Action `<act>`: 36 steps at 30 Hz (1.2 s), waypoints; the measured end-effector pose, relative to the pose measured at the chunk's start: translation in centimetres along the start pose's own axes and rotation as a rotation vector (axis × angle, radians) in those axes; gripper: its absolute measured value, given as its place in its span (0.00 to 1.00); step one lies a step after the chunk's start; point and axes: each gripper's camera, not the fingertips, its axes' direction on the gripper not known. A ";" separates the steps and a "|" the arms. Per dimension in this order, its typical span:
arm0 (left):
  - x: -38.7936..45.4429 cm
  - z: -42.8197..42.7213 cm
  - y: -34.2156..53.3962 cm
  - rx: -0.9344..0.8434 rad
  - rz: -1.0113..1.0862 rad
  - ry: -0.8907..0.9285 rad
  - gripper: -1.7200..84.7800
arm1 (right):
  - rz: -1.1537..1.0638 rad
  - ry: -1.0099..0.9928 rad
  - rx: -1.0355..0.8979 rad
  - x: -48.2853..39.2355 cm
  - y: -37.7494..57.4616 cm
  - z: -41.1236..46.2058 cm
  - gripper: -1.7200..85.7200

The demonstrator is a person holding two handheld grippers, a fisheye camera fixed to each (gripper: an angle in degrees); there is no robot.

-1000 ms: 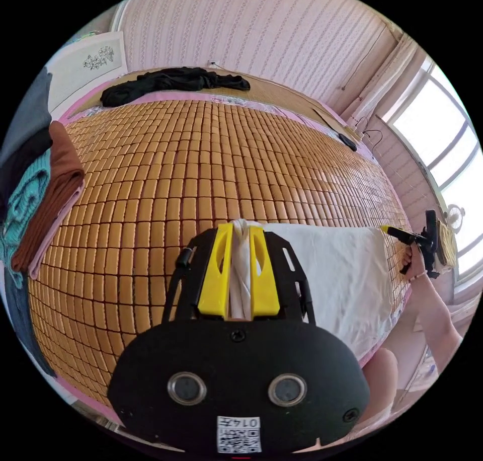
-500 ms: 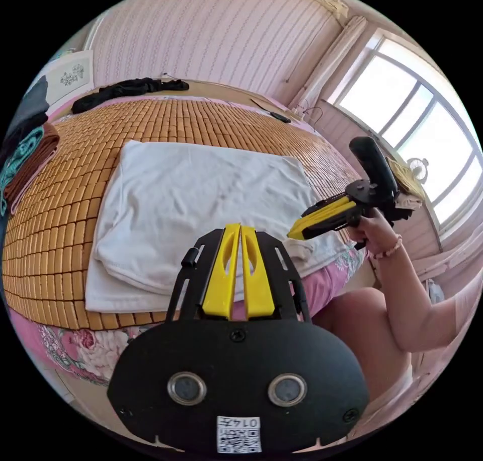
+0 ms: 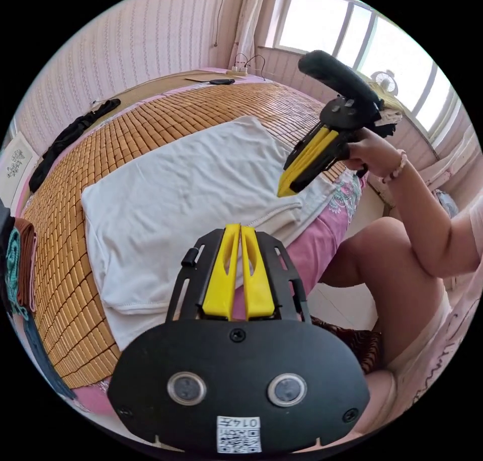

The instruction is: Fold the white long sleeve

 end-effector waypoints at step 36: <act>4.0 4.0 -3.4 -0.126 0.264 0.144 0.01 | 0.121 0.440 -0.475 0.5 -33.5 2.4 0.01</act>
